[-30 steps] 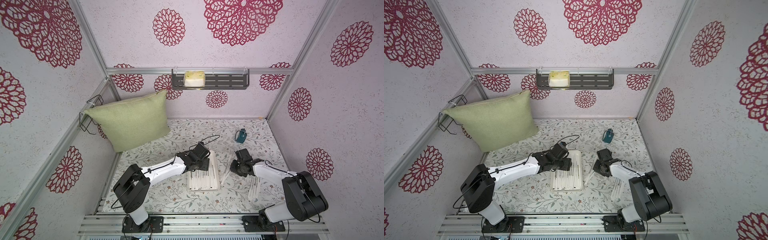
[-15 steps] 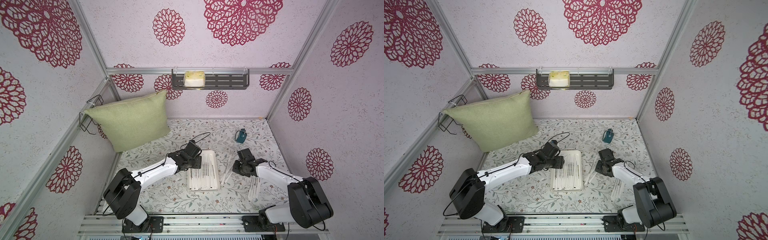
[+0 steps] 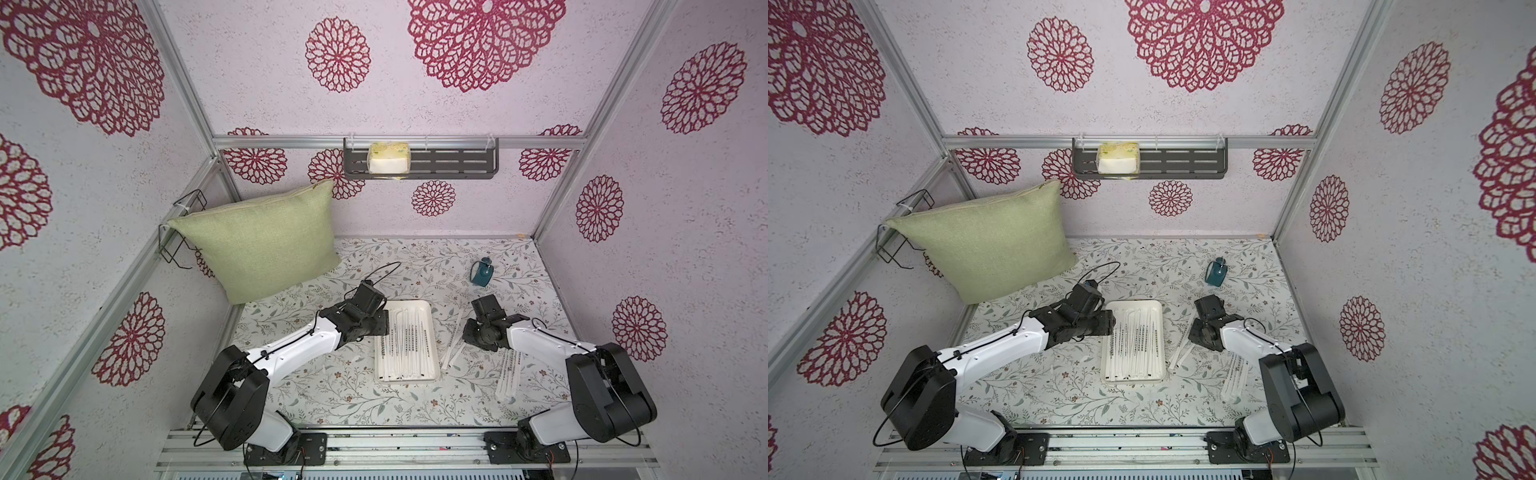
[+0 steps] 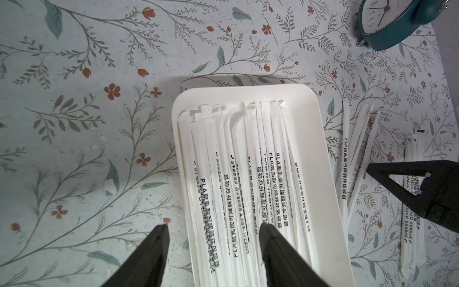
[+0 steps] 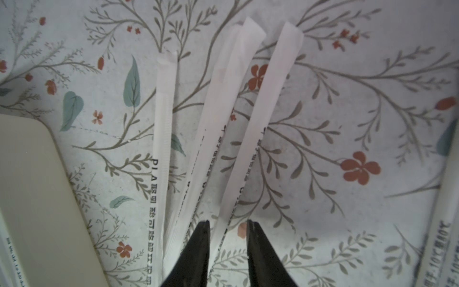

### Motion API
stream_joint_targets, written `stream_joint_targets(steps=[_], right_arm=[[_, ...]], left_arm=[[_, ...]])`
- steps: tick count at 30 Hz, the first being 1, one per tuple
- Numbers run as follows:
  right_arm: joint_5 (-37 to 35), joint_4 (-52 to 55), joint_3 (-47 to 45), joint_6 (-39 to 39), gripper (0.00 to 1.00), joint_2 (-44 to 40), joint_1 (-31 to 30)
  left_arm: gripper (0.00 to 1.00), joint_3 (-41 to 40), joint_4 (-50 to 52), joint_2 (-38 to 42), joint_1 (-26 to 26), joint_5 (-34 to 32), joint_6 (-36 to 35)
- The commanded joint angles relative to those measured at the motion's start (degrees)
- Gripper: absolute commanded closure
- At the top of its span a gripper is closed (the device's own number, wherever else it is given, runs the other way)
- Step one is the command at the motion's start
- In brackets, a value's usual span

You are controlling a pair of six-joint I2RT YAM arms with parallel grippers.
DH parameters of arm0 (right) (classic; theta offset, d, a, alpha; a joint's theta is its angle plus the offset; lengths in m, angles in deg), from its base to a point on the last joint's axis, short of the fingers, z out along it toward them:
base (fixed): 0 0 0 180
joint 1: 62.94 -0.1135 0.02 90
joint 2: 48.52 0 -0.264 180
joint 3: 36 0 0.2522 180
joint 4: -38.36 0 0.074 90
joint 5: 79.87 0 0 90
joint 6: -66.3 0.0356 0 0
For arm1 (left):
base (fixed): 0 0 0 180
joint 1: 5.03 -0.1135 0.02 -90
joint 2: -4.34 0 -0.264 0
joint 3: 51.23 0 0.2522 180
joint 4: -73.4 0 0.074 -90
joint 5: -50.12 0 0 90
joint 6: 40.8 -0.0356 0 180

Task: Put the straws into the storage box
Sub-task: Pick up the straw from the center of the board.

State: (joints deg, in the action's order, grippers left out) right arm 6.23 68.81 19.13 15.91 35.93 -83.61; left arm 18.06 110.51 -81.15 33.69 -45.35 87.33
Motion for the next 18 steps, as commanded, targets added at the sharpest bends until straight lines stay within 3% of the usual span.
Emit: stream_joint_targets(steps=[1, 8, 13, 18], right_arm=[[-0.83, -1.26, -0.9, 0.59, 0.69, 1.15, 0.52], [-3.93, 2.16, -2.5, -2.23, 0.83, -2.48, 1.42], [-3.92, 7.94, 2.05, -4.4, 0.91, -6.68, 0.67], [-3.0, 14.06, 11.69, -1.84, 0.91, -8.68, -7.49]], left_arm=[[0.35, -0.31, -1.32, 1.31, -0.09, -0.21, 0.46], [0.35, -0.6, -1.47, 1.68, -0.23, -0.51, 0.1], [0.35, -0.71, -1.26, 1.89, -0.74, -0.5, -0.24], [0.35, -1.74, -0.37, 4.15, -2.17, -1.76, 0.92]])
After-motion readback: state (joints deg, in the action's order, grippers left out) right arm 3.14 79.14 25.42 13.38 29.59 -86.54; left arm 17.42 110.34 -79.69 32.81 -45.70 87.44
